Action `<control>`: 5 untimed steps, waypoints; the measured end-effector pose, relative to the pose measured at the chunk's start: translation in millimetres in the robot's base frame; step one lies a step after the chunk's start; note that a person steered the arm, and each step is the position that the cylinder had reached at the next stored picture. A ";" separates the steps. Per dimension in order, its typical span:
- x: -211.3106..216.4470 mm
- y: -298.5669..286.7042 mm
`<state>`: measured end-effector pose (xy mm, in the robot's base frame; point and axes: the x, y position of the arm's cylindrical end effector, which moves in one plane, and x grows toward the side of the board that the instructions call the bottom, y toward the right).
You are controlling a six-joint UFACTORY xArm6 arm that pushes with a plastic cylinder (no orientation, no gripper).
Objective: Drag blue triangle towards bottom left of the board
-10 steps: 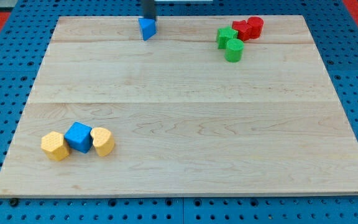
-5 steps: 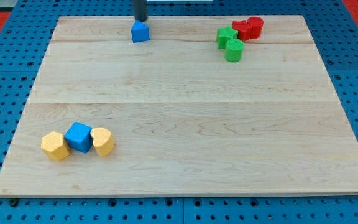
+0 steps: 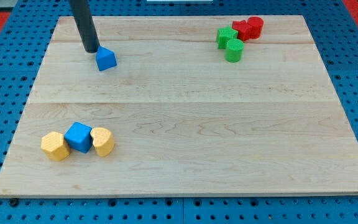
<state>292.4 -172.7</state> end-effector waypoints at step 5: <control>56.6 -20.9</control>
<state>349.0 -193.7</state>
